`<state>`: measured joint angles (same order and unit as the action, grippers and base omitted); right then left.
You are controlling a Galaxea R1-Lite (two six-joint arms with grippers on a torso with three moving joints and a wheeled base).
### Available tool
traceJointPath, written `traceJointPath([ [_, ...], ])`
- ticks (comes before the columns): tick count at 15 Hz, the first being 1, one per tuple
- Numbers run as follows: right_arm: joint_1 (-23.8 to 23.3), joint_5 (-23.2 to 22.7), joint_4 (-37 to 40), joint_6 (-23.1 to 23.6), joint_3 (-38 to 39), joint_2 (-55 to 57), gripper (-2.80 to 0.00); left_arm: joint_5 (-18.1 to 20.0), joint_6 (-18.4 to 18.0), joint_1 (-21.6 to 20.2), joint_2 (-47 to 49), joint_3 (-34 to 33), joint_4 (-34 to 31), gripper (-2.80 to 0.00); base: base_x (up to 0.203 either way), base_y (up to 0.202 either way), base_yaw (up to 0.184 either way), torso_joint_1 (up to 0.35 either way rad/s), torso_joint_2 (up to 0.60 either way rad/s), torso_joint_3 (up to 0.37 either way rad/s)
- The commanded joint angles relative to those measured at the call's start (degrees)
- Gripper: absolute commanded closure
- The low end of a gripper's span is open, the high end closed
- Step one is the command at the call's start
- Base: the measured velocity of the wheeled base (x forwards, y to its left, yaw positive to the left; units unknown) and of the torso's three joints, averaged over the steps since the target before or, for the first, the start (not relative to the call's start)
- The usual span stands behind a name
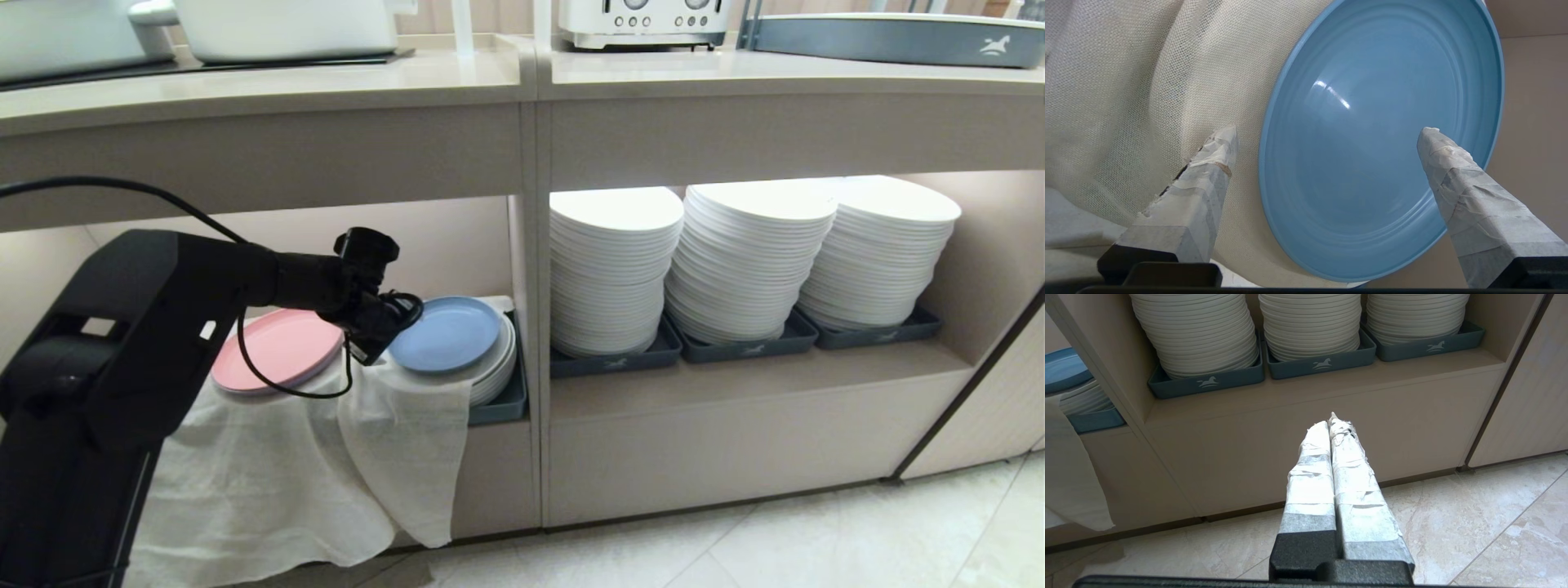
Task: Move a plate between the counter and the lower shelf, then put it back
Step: Put the plate in the cupboard, then pick up the plate in the cupboard
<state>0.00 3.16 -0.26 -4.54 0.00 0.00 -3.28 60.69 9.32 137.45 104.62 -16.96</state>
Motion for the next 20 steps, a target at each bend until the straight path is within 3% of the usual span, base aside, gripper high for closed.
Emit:
traceJointPath([
  [1, 0.0, 0.01, -0.01, -0.03, 0.0, 0.0, 0.0, 0.04, 0.48, 0.47, -0.17, 0.15, 0.08, -2.8, 0.0, 0.0, 0.0, 0.0, 0.0, 0.0],
  [5, 0.0, 0.01, -0.01, -0.03, 0.0, 0.0, 0.0, 0.03, 0.6, 0.78, -0.43, -0.21, -5.01, -2.8, 0.0, 0.0, 0.0, 0.0, 0.0, 0.0],
  [9, 0.0, 0.01, -0.01, -0.03, 0.0, 0.0, 0.0, -0.14, 3.17, 0.7, -1.56, -0.56, -8.4, -2.8, 0.0, 0.0, 0.0, 0.0, 0.0, 0.0],
  [20, -0.04, 0.01, -0.01, -0.03, 0.0, 0.0, 0.0, -1.29, 4.26, 0.87, -5.67, -4.51, -10.38, -2.8, 0.0, 0.0, 0.0, 0.0, 0.0, 0.0],
])
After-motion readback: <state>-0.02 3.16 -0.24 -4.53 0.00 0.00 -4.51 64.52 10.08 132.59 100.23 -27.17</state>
